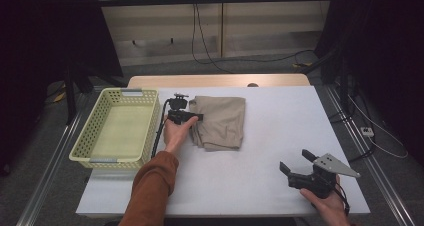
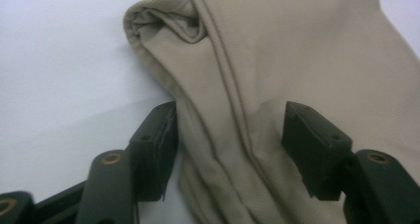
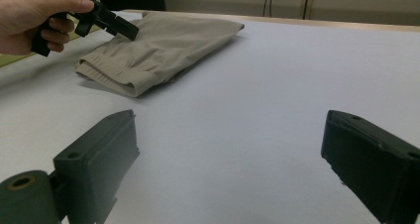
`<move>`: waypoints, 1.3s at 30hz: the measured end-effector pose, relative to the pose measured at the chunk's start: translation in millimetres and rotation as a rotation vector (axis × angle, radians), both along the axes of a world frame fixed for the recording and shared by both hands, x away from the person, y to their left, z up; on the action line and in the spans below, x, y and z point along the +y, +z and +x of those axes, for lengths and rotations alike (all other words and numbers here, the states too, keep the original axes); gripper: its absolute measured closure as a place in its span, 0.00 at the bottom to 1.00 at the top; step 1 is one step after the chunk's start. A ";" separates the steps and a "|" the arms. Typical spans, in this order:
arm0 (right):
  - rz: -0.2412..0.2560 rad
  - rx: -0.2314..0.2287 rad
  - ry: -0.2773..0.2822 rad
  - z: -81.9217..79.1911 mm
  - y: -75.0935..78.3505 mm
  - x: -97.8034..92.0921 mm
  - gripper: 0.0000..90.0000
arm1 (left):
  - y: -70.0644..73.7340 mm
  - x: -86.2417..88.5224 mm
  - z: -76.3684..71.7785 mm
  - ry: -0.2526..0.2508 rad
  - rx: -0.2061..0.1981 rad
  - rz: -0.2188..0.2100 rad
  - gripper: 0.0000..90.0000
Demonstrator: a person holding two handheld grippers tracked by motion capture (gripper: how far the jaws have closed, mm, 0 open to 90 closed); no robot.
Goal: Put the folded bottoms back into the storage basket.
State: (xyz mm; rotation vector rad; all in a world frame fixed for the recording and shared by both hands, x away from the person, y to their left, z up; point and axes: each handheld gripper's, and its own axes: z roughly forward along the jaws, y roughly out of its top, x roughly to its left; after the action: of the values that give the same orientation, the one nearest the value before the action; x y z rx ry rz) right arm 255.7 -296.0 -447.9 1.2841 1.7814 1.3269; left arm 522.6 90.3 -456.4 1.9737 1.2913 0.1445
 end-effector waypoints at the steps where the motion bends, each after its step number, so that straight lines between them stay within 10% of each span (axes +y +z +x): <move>1: 0.000 0.001 0.001 -0.2 0.0 0.1 0.08 | 0.2 -2.9 -0.9 -0.008 -0.016 0.029 0.48; 5: 0.000 0.001 0.004 0.2 -0.2 0.6 0.08 | 1.8 -11.0 -3.5 -0.042 -0.039 0.101 0.52; 13: 0.006 0.005 0.000 0.7 -0.4 0.4 0.08 | 1.0 -11.3 -3.7 -0.074 0.012 0.027 0.73; 26: -0.002 0.016 0.010 1.0 -1.3 1.1 0.08 | 3.7 -23.5 -12.5 -0.103 -0.001 0.068 0.88; 39: 0.002 0.016 0.006 0.5 -1.3 -0.1 0.08 | 9.9 -13.6 -13.4 -0.097 -0.067 -0.044 0.92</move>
State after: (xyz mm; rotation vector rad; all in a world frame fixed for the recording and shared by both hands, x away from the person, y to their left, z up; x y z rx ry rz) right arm 256.2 -296.1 -449.2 1.2948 1.7968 1.3263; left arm 509.2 76.8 -446.4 1.9727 1.1445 0.1330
